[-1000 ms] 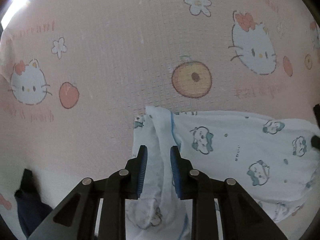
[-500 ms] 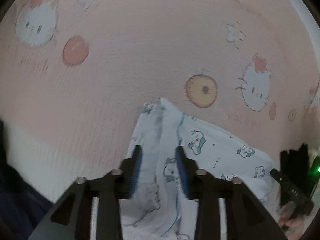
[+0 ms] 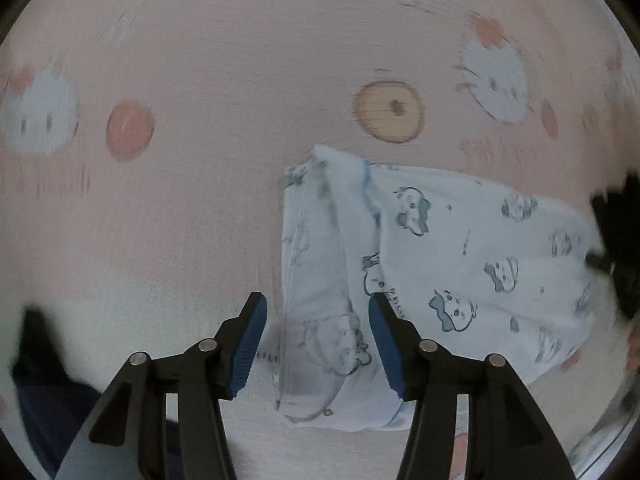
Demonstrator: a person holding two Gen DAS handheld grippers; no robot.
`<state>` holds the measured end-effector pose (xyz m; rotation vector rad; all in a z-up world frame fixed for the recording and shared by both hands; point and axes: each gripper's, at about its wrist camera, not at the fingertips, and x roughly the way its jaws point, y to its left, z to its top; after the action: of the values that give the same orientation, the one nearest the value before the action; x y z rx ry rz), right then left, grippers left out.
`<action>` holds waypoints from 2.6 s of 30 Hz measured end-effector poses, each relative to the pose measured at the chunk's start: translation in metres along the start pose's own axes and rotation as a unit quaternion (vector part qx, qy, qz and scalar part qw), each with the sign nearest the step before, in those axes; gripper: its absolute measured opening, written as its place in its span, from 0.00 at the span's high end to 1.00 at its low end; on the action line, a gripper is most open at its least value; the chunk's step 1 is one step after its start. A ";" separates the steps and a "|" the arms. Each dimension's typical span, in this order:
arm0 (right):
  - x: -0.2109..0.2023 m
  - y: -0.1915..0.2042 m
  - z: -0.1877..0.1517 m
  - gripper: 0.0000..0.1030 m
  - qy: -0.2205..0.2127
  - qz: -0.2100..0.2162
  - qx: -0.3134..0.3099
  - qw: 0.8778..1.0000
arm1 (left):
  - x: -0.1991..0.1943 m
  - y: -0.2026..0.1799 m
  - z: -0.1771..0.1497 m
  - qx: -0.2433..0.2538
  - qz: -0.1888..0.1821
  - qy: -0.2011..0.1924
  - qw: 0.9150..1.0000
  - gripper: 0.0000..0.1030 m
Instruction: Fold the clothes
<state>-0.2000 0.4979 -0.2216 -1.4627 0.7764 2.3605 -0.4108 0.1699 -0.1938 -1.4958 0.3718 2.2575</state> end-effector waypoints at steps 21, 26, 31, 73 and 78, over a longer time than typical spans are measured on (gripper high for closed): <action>-0.011 0.065 0.013 0.19 -0.019 0.136 0.046 0.990 | 0.021 0.014 -0.008 0.023 -0.112 0.037 0.993 0.55; 0.002 0.121 0.010 0.21 0.007 0.210 0.037 0.977 | 0.024 0.021 -0.012 0.015 -0.124 0.036 0.992 0.55; 0.017 0.166 -0.004 0.33 0.046 0.262 0.013 0.964 | 0.020 0.019 -0.019 0.010 -0.124 0.029 0.992 0.55; 0.139 0.208 -0.033 0.98 0.219 0.276 0.085 0.932 | -0.009 0.009 -0.036 0.006 -0.119 0.024 0.993 0.56; 0.124 0.222 -0.025 0.98 0.205 0.280 0.058 0.936 | -0.022 0.008 -0.032 0.013 -0.118 0.012 0.993 0.56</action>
<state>-0.3441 0.2933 -0.2728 -1.9099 1.5947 2.3279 -0.3808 0.1448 -0.1864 -1.4718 0.2183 2.0439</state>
